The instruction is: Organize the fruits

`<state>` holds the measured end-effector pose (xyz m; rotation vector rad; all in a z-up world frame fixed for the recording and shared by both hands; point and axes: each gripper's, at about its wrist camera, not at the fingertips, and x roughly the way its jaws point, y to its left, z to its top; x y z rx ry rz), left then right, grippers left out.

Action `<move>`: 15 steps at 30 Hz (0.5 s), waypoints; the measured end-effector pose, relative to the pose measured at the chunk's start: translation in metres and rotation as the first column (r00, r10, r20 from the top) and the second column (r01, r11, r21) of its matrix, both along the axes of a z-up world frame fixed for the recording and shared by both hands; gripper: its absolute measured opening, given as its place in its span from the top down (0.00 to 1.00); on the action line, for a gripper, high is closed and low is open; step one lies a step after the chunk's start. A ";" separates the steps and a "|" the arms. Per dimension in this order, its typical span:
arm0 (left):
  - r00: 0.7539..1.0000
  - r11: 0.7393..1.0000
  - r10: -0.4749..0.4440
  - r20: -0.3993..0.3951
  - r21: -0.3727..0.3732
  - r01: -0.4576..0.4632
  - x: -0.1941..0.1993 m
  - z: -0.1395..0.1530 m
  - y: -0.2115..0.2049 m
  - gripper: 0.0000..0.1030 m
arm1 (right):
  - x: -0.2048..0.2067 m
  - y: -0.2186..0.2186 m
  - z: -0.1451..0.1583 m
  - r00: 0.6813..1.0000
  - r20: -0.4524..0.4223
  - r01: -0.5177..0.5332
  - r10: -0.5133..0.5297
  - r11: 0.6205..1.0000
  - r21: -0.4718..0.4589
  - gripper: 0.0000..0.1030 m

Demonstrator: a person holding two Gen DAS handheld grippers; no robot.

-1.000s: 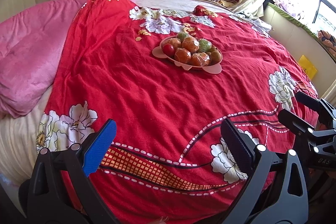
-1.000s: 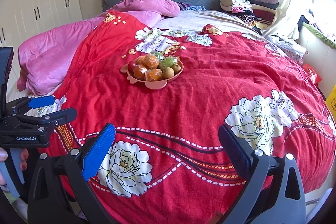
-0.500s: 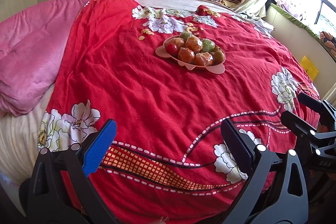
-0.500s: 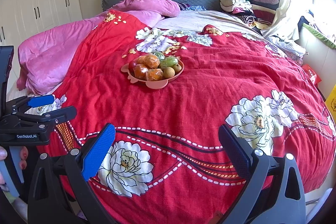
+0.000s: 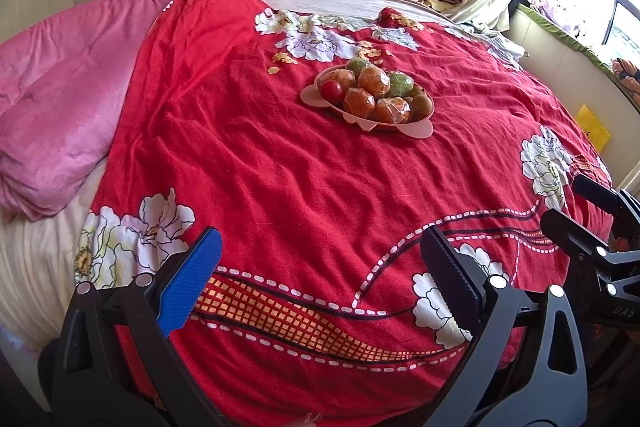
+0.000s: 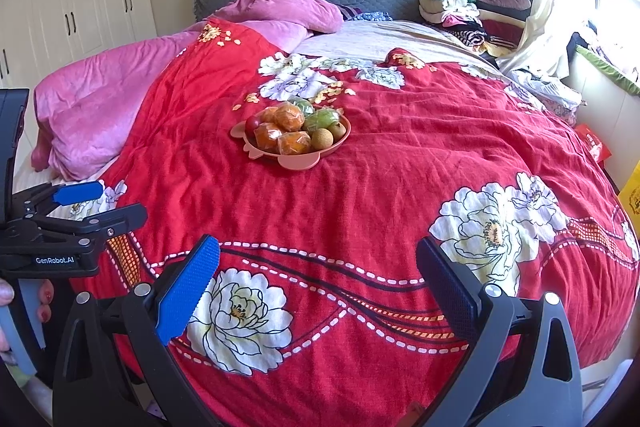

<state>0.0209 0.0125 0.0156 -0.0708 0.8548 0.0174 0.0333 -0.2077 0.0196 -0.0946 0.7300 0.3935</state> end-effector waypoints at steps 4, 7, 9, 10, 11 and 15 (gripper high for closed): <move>1.000 1.000 0.000 -0.005 0.002 0.000 0.000 -0.001 0.000 0.09 | -0.001 0.002 0.001 1.000 0.002 -0.002 0.002 1.000 -0.003 0.05; 1.000 1.000 0.001 -0.004 0.003 -0.001 0.000 -0.001 -0.001 0.09 | -0.001 0.001 0.000 1.000 -0.002 -0.001 0.001 1.000 -0.001 0.05; 1.000 1.000 0.002 -0.004 0.004 -0.002 0.000 -0.002 -0.001 0.09 | -0.001 0.001 0.001 1.000 -0.001 -0.001 0.001 1.000 0.000 0.05; 1.000 1.000 0.002 -0.005 0.003 -0.002 0.000 -0.002 -0.001 0.09 | 0.000 0.002 0.001 1.000 -0.001 -0.001 0.001 1.000 0.000 0.05; 1.000 1.000 0.001 -0.005 0.004 -0.001 0.001 -0.002 -0.001 0.09 | 0.000 0.002 0.001 1.000 -0.001 0.000 0.000 1.000 -0.001 0.05; 1.000 1.000 0.002 -0.008 0.004 -0.002 0.001 -0.003 0.001 0.09 | 0.000 0.002 0.001 1.000 -0.001 -0.002 0.002 1.000 0.000 0.05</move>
